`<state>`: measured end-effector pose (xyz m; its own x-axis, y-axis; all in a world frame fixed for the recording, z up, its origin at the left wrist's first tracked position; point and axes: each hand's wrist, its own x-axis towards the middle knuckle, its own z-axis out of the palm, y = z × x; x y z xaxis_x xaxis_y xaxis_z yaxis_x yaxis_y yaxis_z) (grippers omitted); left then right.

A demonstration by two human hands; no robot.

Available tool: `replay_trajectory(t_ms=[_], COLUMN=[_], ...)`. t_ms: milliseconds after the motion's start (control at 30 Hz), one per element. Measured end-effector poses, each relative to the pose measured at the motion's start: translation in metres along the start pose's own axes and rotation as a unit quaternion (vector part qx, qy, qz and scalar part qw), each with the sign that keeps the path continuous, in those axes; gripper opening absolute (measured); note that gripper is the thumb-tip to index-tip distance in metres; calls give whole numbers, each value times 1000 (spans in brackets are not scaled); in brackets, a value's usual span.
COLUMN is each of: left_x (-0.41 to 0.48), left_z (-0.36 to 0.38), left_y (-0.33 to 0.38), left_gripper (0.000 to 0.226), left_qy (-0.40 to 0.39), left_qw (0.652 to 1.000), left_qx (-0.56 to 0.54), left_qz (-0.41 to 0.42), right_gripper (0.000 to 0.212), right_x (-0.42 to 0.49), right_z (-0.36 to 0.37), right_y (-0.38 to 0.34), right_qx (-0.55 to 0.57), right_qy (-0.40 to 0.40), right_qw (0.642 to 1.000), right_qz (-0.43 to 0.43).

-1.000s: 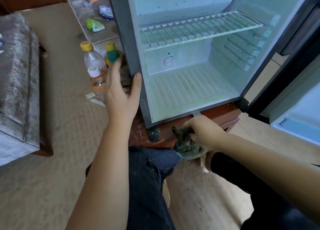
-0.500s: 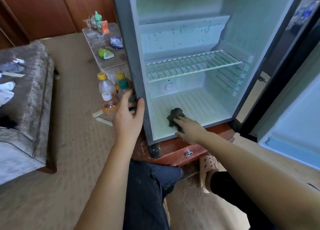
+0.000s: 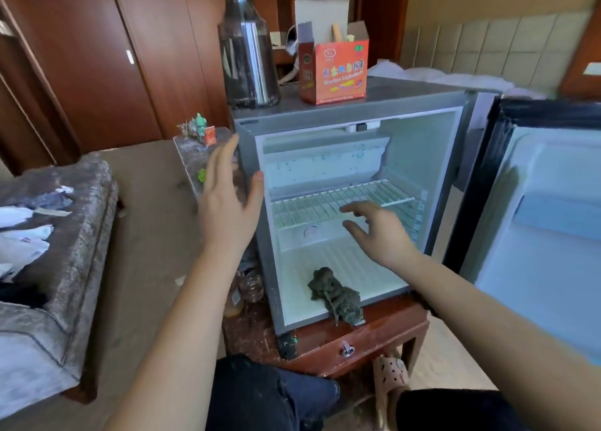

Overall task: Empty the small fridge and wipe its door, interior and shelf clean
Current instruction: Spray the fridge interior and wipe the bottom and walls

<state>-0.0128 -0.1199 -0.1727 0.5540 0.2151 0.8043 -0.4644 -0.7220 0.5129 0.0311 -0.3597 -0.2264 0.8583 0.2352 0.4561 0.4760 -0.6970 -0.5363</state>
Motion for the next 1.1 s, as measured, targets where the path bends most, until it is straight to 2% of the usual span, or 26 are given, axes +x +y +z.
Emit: replay_trajectory(t_ms=[133,233,333,433,533,600,767,900,967,1100], left_x=[39,54,55,54,49,47,48,53,57,57], left_z=[-12,-14,-13,-14,-14,-14,-20,-35,-41,-38], left_y=[16,16,12,10,9,9,11,26,38,78], left_gripper=[51,36,34,34,40,42,41,38,54,80], left_qy=[-3,-32,-34,-43,-63,-67,-90,-99,-97,-155], left_qw=[998,995,996,997,996,996,996,987,985,973], left_qx=[31,73,58,44,35,27,-12,-80,-87,-160], left_qz=[46,54,61,56,51,45,19,-97,-109,-61], right_gripper=[17,23,55,92,112,111,81,73,68,68], right_x=[32,64,107,149,172,179,183,156,129,69], right_z=[-51,-68,-65,-43,-27,-25,-35,-54,-68,-89], right_y=[-73,-129,-173,-186,-185,-185,-186,-189,-189,-183], right_qx=[85,119,110,117,150,168,130,132,159,196], right_qy=[146,185,158,102,72,76,102,95,117,157], right_qw=[982,963,970,985,986,983,986,987,980,968], right_qz=[-82,-153,-149,-77,-12,-1,2,-13,-16,-28])
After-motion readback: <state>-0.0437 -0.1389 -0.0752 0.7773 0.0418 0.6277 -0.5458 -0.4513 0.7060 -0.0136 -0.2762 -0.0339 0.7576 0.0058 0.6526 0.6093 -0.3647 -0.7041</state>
